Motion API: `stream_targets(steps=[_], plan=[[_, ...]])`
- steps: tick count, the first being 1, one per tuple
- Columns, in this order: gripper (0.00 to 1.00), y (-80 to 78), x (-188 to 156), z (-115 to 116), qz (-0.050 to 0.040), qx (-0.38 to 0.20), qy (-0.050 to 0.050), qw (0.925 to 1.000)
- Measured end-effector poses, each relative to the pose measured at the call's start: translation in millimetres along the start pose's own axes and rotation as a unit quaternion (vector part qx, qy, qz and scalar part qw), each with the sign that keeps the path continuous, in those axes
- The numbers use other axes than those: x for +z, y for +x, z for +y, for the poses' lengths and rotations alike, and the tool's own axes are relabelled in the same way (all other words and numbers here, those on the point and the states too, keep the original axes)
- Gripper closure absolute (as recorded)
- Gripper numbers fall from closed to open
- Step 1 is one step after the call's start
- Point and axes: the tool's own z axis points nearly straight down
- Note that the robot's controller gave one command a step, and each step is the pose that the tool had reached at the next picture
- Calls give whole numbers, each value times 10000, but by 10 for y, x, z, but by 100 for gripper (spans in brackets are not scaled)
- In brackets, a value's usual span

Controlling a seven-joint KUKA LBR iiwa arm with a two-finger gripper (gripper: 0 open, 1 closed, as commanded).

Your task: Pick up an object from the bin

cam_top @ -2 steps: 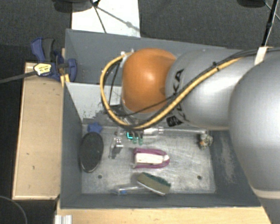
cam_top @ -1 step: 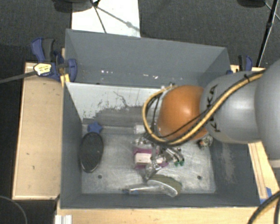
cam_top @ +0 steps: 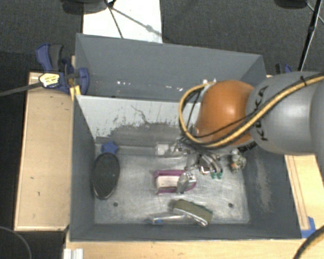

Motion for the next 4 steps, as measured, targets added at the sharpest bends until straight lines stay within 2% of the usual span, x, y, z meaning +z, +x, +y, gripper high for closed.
stream_targets(steps=[1, 2, 3, 4], plan=[[0, 55, -52, 71, 29, 202, -8, 9998], [0, 39, 286, 23, 10, 368, -12, 9993], [0, 31, 273, 27, 11, 378, -8, 9993], [100, 1, 250, 26, -40, 400, -10, 9992]])
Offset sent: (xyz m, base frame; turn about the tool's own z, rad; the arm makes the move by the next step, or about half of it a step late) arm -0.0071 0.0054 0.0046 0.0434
